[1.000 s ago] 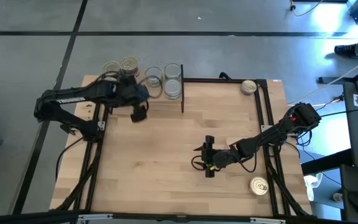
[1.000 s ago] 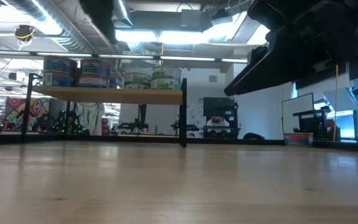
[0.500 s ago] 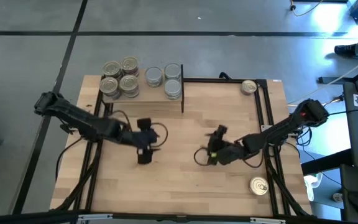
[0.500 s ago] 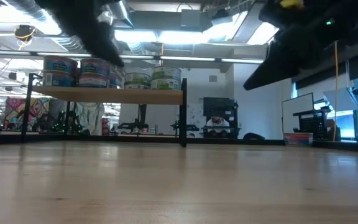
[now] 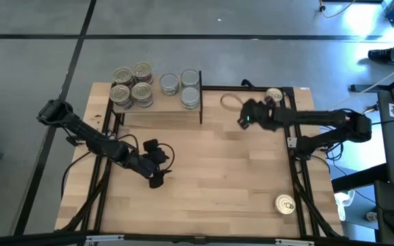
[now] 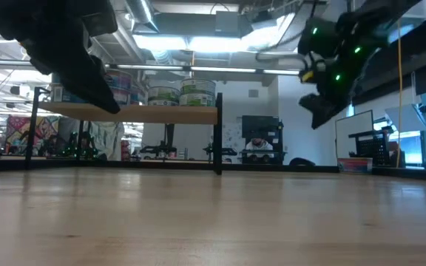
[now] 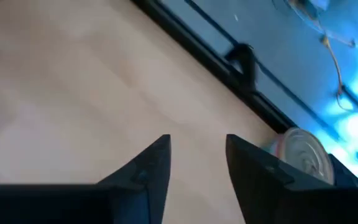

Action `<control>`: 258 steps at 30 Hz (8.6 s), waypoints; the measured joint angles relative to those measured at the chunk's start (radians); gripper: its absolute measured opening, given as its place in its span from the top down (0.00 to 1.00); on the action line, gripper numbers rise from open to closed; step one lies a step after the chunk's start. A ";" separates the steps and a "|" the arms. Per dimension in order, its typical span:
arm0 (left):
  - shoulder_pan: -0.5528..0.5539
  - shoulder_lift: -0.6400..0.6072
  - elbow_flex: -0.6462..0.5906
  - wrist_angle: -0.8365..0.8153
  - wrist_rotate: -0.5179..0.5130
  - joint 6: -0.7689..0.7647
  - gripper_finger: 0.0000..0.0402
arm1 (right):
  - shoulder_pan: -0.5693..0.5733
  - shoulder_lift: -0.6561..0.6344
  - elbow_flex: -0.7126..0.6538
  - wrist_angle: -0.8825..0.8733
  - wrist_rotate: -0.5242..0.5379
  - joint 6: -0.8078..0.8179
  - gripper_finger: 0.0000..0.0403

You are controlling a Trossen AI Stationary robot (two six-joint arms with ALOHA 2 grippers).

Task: Stack canned seafood by type on shelf
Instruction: Put the blue tuna can on the shelf

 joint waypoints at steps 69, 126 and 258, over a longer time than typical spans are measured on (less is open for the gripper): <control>-0.003 0.000 0.000 -0.002 -0.025 0.005 0.31 | 0.122 0.334 0.101 0.041 -0.450 -0.052 0.98; 0.129 0.369 0.092 0.605 0.104 0.295 0.57 | 0.732 0.351 0.199 0.328 -0.207 -0.039 0.98; 0.168 0.340 -0.154 1.031 0.134 0.546 0.28 | 0.703 0.549 0.232 0.538 -0.107 -0.480 0.52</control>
